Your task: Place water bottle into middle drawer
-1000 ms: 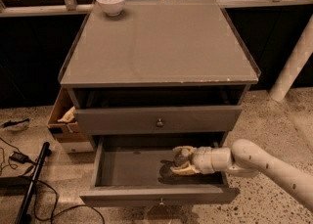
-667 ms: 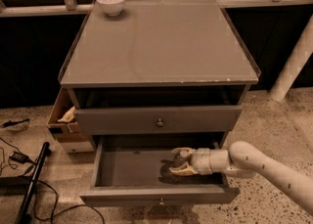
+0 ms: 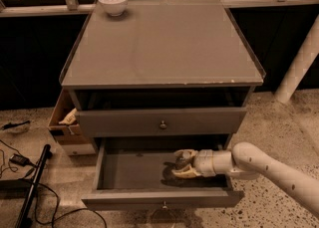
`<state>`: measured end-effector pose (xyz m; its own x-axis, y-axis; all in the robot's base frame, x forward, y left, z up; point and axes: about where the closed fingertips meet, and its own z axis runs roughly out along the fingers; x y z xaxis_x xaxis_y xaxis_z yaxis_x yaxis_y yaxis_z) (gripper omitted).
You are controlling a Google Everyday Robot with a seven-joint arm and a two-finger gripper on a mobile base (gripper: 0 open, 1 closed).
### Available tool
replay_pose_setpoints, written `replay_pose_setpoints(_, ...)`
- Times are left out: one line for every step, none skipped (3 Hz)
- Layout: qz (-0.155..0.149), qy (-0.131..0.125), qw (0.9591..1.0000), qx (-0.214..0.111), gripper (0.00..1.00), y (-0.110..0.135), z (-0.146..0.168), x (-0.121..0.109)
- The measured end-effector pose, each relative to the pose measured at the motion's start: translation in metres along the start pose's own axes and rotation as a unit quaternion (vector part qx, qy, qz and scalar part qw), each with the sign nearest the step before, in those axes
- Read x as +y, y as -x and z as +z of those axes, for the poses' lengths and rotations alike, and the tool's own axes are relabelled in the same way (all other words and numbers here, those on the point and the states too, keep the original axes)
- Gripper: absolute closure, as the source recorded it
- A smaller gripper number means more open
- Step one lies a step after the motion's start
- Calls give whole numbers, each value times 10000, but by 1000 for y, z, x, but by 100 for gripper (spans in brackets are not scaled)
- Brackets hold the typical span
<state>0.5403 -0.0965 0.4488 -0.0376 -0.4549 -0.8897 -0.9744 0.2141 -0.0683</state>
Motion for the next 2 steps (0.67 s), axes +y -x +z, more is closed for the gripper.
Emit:
replay_pose_setpoints(41, 18, 10000, 42, 100, 1, 2, -2)
replay_pose_setpoints(77, 50, 9999, 58, 100, 2, 3, -3)
